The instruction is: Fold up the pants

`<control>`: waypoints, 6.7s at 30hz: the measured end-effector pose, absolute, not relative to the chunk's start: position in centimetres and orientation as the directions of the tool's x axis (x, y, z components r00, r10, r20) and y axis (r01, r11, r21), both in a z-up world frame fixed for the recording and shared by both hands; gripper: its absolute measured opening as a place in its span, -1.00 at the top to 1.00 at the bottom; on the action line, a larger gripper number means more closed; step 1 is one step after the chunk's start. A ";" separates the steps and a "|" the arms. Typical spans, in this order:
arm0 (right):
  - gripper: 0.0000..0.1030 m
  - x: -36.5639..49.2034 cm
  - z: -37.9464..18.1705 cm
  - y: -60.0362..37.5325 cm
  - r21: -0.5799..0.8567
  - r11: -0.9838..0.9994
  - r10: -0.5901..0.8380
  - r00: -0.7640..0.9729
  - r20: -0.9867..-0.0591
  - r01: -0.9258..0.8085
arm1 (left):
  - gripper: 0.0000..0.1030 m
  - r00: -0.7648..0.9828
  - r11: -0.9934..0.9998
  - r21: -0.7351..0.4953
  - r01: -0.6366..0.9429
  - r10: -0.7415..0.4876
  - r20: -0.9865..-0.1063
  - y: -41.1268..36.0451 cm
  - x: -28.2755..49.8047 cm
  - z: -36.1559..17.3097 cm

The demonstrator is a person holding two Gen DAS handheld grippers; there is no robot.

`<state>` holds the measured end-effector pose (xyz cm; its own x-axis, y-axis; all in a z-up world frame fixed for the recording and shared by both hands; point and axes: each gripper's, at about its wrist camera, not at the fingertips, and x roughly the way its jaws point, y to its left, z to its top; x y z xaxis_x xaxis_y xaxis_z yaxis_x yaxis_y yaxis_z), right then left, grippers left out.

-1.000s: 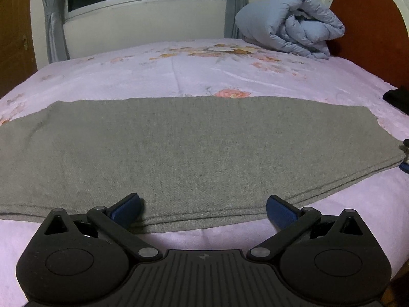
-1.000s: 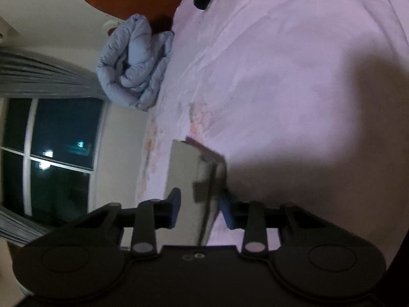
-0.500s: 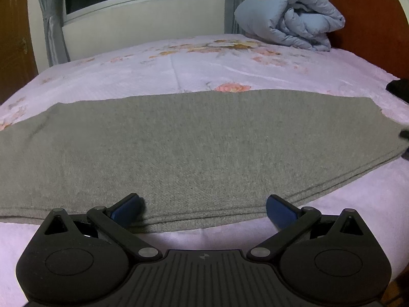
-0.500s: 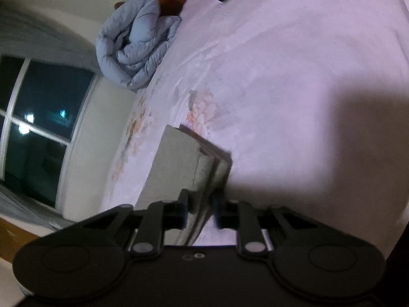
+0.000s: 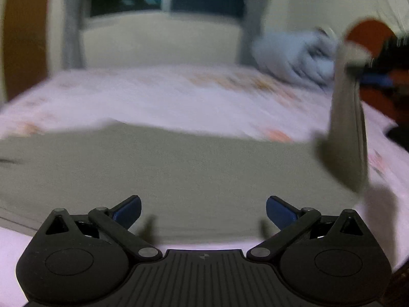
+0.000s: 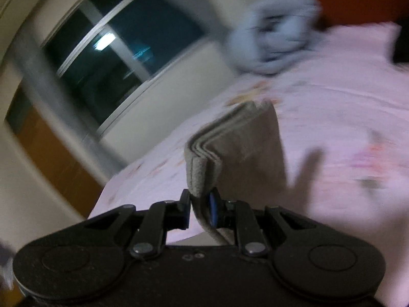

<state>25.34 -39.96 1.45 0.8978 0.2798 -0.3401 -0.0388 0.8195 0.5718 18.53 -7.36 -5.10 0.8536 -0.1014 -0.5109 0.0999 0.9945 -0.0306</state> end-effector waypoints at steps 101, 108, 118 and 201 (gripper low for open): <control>-0.58 22.5 -9.4 -39.4 0.889 0.455 0.366 0.901 -0.234 0.046 | 0.10 0.790 0.917 -0.399 0.007 -0.249 -0.560 1.7 23.7 -9.0; -0.11 25.6 -12.4 -38.3 0.819 0.551 0.430 0.787 -0.443 0.160 | 0.07 0.763 0.935 -0.355 -0.012 -0.220 -0.607 2.6 24.0 -10.7; -0.88 22.9 -4.1 -32.0 0.482 0.868 0.349 0.834 -0.427 -0.116 | -0.63 0.851 0.856 -0.448 -0.257 -0.019 -0.525 18.1 19.0 -7.9; -0.89 22.1 -3.8 -27.3 0.188 0.982 0.062 0.883 -0.464 0.030 | 0.36 0.953 0.979 -0.191 0.077 -0.128 -0.275 9.7 22.1 6.4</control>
<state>22.06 -27.25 -3.85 0.8834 0.0623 -0.4645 0.0296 0.9817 0.1880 22.12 9.68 6.41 0.9527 -0.1284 -0.2753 0.0766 0.9786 -0.1911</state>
